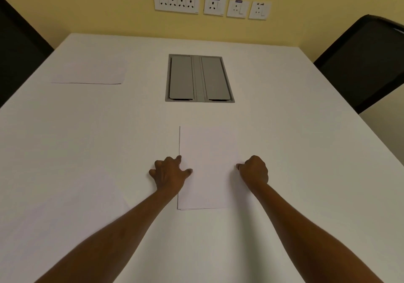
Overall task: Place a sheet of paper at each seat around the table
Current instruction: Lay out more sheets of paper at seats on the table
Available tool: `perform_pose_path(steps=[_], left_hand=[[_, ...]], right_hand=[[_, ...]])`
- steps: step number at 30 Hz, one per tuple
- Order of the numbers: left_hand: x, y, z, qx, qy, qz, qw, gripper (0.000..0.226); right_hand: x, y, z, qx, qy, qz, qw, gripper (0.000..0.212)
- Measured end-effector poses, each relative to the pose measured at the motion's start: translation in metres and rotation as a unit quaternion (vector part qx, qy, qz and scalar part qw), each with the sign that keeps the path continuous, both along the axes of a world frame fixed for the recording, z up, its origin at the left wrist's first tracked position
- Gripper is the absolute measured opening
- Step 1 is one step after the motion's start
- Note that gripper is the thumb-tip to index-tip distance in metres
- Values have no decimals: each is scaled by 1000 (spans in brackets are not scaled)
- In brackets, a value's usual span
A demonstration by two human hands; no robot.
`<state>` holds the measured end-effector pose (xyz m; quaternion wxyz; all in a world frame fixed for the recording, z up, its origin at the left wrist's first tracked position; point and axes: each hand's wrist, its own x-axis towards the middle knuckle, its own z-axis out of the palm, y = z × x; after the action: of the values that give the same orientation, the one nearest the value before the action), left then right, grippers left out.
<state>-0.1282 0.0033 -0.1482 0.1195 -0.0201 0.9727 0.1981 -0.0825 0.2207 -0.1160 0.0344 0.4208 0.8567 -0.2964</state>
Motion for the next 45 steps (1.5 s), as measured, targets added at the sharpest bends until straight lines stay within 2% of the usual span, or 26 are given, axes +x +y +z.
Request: perform_pose_path(steps=[4,8,15,18,22,26,31,38,45], left_hand=[[7,7,-4,-60,34,-43,997,65],[9,12,-5,-67,46,-41,996,61],[10,12,-3,-89,38,-46,994,68],[9,13,-4,-65,30,-19,997,70],[3,11,-9,21,29,67,997,56],[1,12,-5,88,22,141,986,48],[2,13,7,67,28,145,987,20],[1,14,16,39,24,129,991,27],[0,9,15,42,31,131,990,28]], right_hand=[[-5,-1,-1,9,-5,-1,1000,16],[-6,-3,-2,17,9,-9,1000,7],[-7,-7,-2,-12,49,-34,998,20],[-6,-9,2,-34,70,-38,996,25],[-5,-9,3,-68,122,-29,990,7],[-4,-11,5,-71,157,-33,985,9],[1,-14,13,-26,130,-53,990,18],[7,-18,13,-39,106,-64,992,18],[8,-17,6,-67,149,-68,984,16]])
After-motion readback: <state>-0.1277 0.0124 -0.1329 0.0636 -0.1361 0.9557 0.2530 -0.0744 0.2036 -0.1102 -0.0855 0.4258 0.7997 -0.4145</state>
